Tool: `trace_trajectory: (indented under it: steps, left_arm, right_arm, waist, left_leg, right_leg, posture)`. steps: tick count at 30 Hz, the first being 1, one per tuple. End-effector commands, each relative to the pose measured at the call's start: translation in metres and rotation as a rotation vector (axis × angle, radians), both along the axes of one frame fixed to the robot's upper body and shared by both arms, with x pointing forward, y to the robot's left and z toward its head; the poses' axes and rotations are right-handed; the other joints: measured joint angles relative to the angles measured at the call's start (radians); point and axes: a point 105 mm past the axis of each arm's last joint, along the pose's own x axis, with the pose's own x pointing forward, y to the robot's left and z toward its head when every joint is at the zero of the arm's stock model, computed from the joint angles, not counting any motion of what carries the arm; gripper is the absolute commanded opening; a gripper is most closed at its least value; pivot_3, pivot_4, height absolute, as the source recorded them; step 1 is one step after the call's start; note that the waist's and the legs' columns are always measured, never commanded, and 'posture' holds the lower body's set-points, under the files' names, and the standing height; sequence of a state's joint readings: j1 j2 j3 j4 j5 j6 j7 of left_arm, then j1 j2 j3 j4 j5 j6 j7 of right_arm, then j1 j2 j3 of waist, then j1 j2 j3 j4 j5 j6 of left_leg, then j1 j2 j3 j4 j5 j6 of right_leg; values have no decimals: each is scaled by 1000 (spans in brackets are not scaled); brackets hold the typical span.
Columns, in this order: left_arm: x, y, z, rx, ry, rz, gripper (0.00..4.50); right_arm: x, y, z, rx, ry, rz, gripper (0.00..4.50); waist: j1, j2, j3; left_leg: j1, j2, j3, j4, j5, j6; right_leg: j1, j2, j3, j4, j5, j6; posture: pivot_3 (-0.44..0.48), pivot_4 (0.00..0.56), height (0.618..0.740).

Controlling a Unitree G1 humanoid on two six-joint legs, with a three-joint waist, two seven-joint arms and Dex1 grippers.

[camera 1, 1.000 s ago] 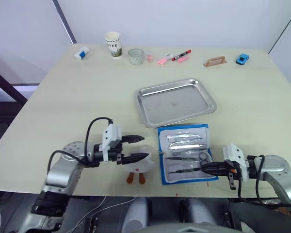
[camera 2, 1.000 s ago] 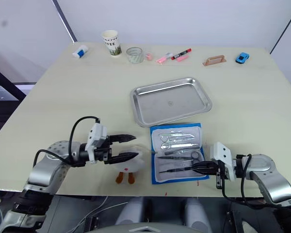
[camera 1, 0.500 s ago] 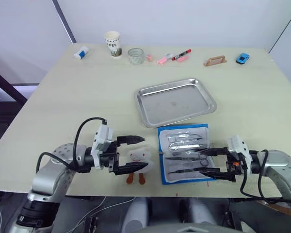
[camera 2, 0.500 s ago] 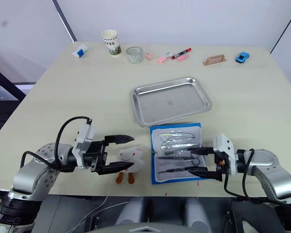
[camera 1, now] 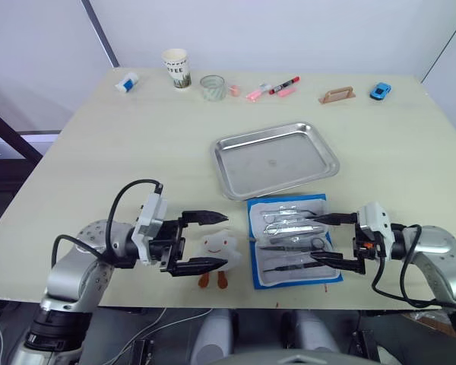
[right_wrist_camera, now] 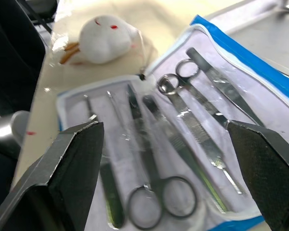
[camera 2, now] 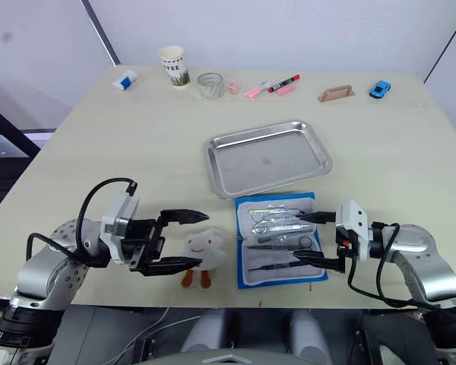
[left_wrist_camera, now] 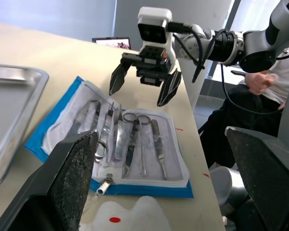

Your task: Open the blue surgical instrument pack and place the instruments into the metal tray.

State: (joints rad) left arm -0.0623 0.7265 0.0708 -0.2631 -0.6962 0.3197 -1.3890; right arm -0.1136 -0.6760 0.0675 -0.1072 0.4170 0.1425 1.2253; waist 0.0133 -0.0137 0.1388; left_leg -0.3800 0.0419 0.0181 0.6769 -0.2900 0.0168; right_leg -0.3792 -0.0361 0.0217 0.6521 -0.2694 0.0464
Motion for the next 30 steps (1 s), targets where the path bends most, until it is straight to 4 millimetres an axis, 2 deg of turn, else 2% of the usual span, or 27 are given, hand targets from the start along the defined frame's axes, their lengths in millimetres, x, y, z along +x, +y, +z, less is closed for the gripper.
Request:
trace_trajectory:
  steps: [1, 7, 15, 19, 26, 30]
  left_arm:
    - [2, 1, 9, -12, -51, -2, 4500]
    - [3, 0, 7, -14, -50, 10, 4500]
    - [9, 3, 0, -1, -56, 57, 4500]
    - [11, 6, -4, 7, -58, 83, 4500]
    - [22, 8, -10, 22, -48, 176, 4500]
    - [29, 0, -6, 22, -57, 199, 4500]
  right_arm:
    - [8, 2, 3, -4, -59, 19, 4428]
    - [16, 1, -10, -34, -66, 40, 4428]
    - [27, -4, -49, -154, 4, 53, 4428]
    - [27, -6, -61, -183, 35, 57, 4428]
    - [23, -5, -69, -189, 62, 71, 4428]
    - [24, -5, -69, -181, 61, 57, 4428]
  waist:
    - [0, 0, 0]
    - [0, 1, 1]
    - [-2, 1, 1]
    - [-2, -1, -1]
    - [-3, -6, -4]
    - [-3, -7, -4]
  left_leg:
    - [0, 0, 0, 0, 0, 0]
    - [0, 0, 0, 0, 0, 0]
    - [1, 0, 1, -1, 0, 0]
    - [1, 0, 1, -1, 0, 0]
    - [3, 1, 1, -2, 0, 0]
    - [3, 1, 1, -2, 0, 0]
  right_leg:
    - [0, 0, 0, 0, 0, 0]
    - [0, 0, 0, 0, 0, 0]
    - [0, 0, 1, 0, 0, 0]
    - [0, 0, 1, 0, 0, 0]
    - [1, 0, 1, 0, 0, 0]
    - [1, 0, 1, 0, 0, 0]
  posture:
    - [0, 150, 740]
    - [0, 150, 740]
    - [0, 150, 740]
    - [0, 150, 740]
    - [0, 150, 740]
    - [0, 150, 740]
